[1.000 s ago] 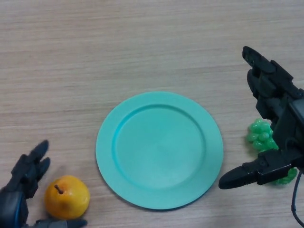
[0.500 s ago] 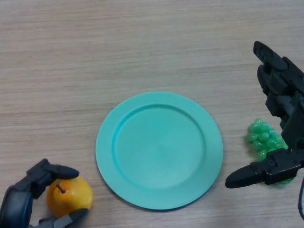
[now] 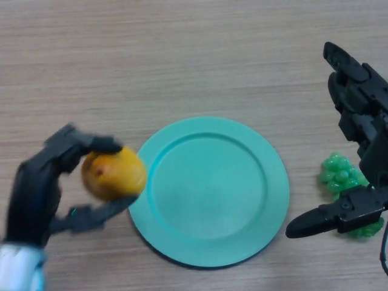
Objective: Pick up the yellow pear and place it on the plate
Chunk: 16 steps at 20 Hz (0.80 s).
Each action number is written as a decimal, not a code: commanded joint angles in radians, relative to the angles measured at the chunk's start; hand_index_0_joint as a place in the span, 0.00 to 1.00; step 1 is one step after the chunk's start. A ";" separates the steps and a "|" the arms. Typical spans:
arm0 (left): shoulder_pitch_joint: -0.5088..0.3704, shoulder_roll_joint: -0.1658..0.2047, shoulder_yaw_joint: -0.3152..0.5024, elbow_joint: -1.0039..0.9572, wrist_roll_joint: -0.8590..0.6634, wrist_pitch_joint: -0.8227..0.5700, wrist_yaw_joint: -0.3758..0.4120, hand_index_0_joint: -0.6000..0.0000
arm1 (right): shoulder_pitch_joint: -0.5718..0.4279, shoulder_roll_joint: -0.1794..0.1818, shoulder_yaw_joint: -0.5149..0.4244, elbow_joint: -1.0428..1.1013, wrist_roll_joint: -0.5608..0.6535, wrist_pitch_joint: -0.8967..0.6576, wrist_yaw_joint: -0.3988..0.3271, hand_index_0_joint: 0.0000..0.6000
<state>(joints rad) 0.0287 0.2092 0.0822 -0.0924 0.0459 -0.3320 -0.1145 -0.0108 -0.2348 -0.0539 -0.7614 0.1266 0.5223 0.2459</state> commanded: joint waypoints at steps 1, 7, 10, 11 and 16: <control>-0.111 0.031 -0.041 0.048 0.100 -0.094 0.072 0.00 | -0.040 -0.023 -0.026 -0.070 -0.031 -0.079 -0.025 0.00; -0.244 -0.016 -0.176 0.274 0.162 -0.091 0.111 0.00 | -0.046 -0.024 -0.022 -0.091 -0.045 -0.050 -0.022 0.00; -0.261 -0.019 -0.206 0.336 0.165 -0.060 0.102 0.00 | -0.042 -0.026 -0.034 -0.091 -0.060 -0.060 -0.008 0.00; -0.265 -0.019 -0.210 0.349 0.164 -0.064 0.105 0.00 | -0.038 -0.025 -0.036 -0.087 -0.060 -0.072 -0.008 0.00; -0.283 -0.019 -0.248 0.393 0.061 -0.045 0.066 0.00 | -0.031 -0.025 -0.034 -0.079 -0.069 -0.090 -0.005 0.00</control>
<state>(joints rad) -0.2101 0.1807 -0.1844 0.3464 0.1405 -0.2990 -0.0642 -0.0144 -0.2369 -0.0473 -0.7948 0.0831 0.5665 0.2463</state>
